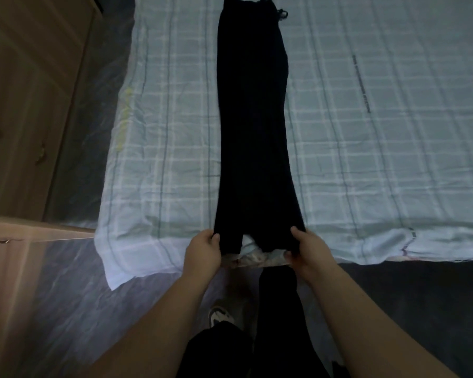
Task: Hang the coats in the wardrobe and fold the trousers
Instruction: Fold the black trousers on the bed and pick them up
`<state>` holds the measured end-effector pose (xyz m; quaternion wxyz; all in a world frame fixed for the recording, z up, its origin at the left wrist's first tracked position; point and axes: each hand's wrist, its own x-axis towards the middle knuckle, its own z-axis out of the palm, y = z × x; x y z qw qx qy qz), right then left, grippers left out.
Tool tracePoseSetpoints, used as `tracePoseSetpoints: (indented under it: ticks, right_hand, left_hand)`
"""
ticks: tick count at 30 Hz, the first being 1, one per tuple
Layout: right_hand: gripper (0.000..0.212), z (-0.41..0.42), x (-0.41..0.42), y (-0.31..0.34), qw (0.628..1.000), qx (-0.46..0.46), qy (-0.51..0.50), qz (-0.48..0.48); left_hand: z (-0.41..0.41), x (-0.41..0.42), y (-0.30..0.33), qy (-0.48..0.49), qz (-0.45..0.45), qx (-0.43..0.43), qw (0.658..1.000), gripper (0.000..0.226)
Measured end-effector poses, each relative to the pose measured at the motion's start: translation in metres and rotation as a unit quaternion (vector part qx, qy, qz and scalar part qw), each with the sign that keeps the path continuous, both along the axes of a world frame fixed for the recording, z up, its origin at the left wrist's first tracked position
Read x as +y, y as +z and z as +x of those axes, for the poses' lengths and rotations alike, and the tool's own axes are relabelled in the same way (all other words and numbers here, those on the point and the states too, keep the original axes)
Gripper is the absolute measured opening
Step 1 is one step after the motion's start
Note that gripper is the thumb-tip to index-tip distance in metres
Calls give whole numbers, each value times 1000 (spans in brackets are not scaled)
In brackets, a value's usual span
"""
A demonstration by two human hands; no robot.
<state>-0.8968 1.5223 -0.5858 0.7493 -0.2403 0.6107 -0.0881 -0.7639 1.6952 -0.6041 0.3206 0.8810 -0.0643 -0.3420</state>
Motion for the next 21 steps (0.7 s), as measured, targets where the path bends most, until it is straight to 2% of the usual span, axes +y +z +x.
tracePoseSetpoints:
  ticks: [3, 6, 8, 12, 15, 17, 19, 21]
  right_hand:
    - [15, 4, -19, 20, 988, -89, -103, 66]
    - [24, 3, -37, 38, 983, -143, -108, 48]
    - [27, 2, -43, 42, 986, -134, -92, 35]
    - [33, 4, -46, 45, 978, -148, -116, 86]
    - [76, 5, -51, 49, 957, -219, -147, 120]
    - [85, 3, -57, 52, 943, -269, -128, 145]
    - [76, 4, -64, 49, 950, -258, -108, 135]
    - [42, 6, -69, 40, 978, -153, -99, 104]
  left_hand:
    - [1, 0, 14, 13, 9, -69, 998, 27]
    - [-3, -1, 16, 47, -29, -70, 996, 24]
    - [-9, -1, 13, 98, -70, -7, 993, 18]
    - [-22, -10, 12, 157, -139, 113, 971, 11]
    - [-26, -25, 25, 146, -180, 223, 947, 10]
    - [-24, -31, 22, 80, -139, 196, 968, 8]
    - [-16, -30, 12, 7, -54, 108, 993, 13]
    - [-9, -26, 9, -22, 33, 45, 998, 21]
